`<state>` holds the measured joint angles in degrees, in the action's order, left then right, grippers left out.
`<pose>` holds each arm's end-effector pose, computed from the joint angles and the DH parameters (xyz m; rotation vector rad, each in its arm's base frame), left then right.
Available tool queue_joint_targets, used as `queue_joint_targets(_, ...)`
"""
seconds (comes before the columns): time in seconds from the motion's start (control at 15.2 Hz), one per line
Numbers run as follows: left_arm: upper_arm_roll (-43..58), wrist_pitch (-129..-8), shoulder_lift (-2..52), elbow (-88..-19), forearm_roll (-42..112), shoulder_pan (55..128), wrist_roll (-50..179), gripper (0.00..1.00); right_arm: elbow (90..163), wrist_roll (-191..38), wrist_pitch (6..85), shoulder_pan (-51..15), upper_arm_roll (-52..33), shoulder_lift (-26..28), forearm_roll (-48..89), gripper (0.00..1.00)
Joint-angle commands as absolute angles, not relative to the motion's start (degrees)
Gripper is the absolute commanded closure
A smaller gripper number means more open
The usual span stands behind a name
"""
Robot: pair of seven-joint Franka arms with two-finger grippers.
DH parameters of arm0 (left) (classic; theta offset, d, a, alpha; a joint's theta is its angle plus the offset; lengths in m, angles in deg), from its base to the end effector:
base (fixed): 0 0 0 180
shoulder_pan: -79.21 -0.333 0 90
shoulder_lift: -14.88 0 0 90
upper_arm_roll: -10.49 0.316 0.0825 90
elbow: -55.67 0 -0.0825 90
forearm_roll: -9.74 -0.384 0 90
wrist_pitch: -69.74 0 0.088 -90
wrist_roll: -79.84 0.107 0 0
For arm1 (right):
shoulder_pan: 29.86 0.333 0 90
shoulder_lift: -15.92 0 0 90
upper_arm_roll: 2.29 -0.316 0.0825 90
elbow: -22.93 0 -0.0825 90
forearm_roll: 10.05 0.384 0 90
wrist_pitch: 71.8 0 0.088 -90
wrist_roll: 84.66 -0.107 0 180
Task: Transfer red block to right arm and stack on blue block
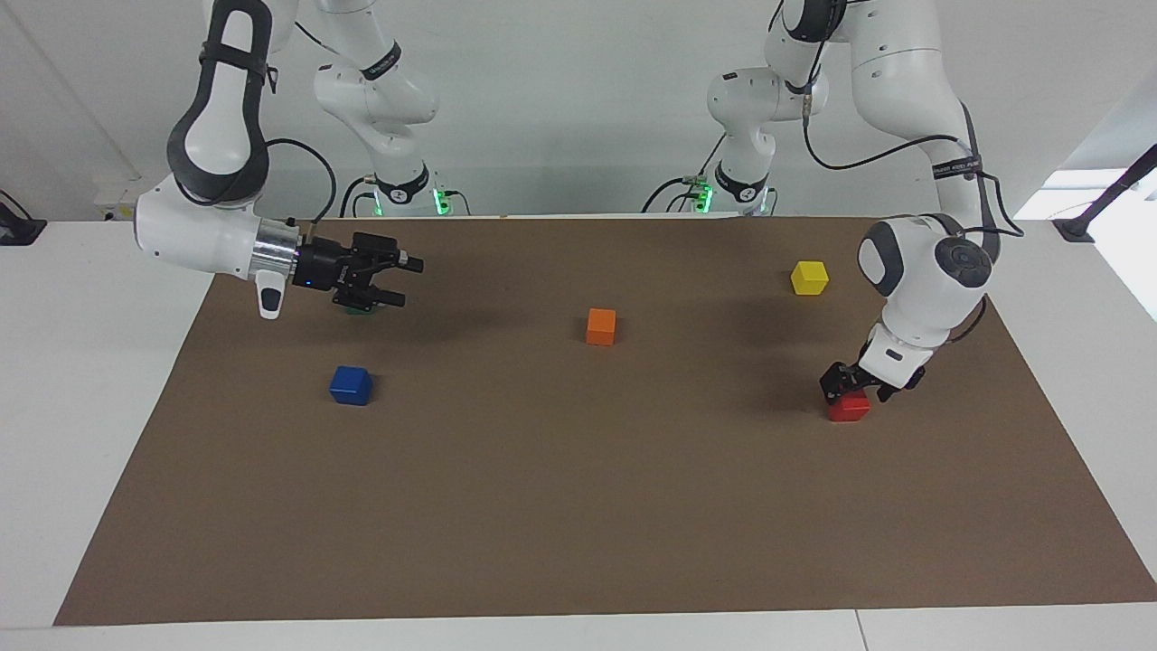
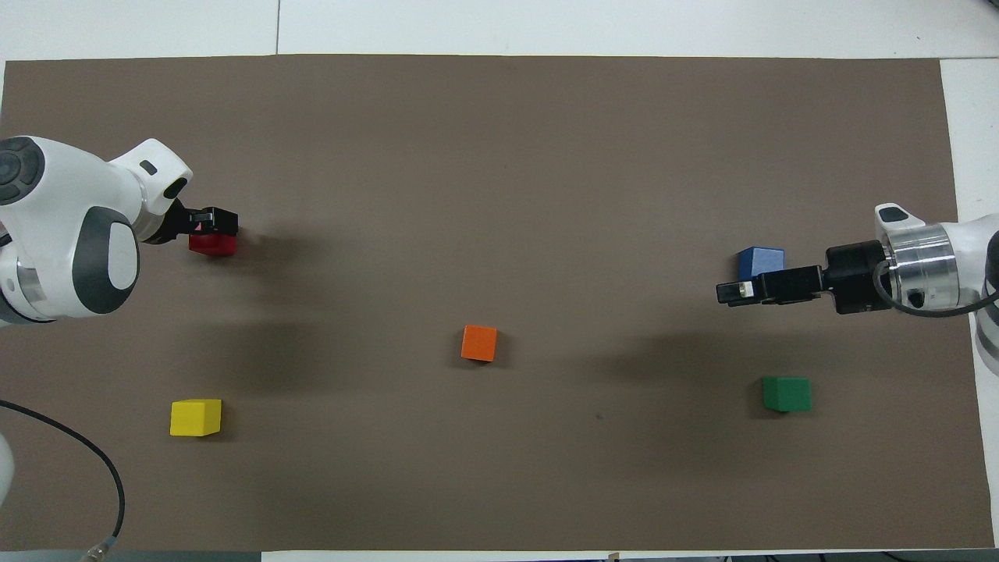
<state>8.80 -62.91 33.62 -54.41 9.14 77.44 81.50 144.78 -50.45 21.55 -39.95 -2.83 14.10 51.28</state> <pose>0.6255 0.0020 0.3285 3.1389 -0.0511 0.1052 0.5168 0.0035 0.4092 -2.0162 -0.0456 0.0679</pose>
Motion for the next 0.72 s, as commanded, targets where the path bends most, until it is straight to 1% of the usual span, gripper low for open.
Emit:
queue_joint_targets(0.0,9.0,-64.4,34.2,-54.3,9.7,77.5,82.7,0.00,148.1,-46.6,19.0,-39.6,-3.2,14.5,59.5,0.00)
queue_joint_targets(0.13,9.0,-65.6,34.7,-54.2,9.7,77.4,82.7,0.07,149.0,-45.8,16.9,-39.2,-3.3,13.5,64.1,0.00)
queue_joint_targets(0.2,9.0,-66.1,34.8,-54.3,9.7,77.5,82.6,0.19,149.3,-44.1,16.0,-38.1,-3.2,12.2,66.3,0.00)
queue_joint_targets(0.33,9.0,-65.7,35.2,-54.4,9.7,77.6,82.6,0.52,149.5,-37.9,12.3,-37.5,-3.3,6.7,71.2,0.00)
queue_joint_targets(0.39,9.0,-65.3,35.2,-54.4,9.8,77.7,82.5,0.80,149.5,-36.8,11.4,-36.9,-3.3,5.3,72.6,0.00)
queue_joint_targets(0.46,9.0,-64.7,35.2,-54.2,9.8,77.6,82.5,1.00,149.5,-36.8,10.0,-36.0,-3.3,4.5,74.1,0.00)
queue_joint_targets(0.53,8.9,-63.0,35.2,-53.2,10.2,77.7,81.9,1.00,149.5,-36.8,7.8,-34.9,-3.3,3.2,77.3,0.00)
queue_joint_targets(0.66,8.9,-54.5,35.0,-47.9,15.4,77.9,77.7,1.00,149.5,-36.8,4.0,-32.2,-3.3,1.4,83.5,0.00)
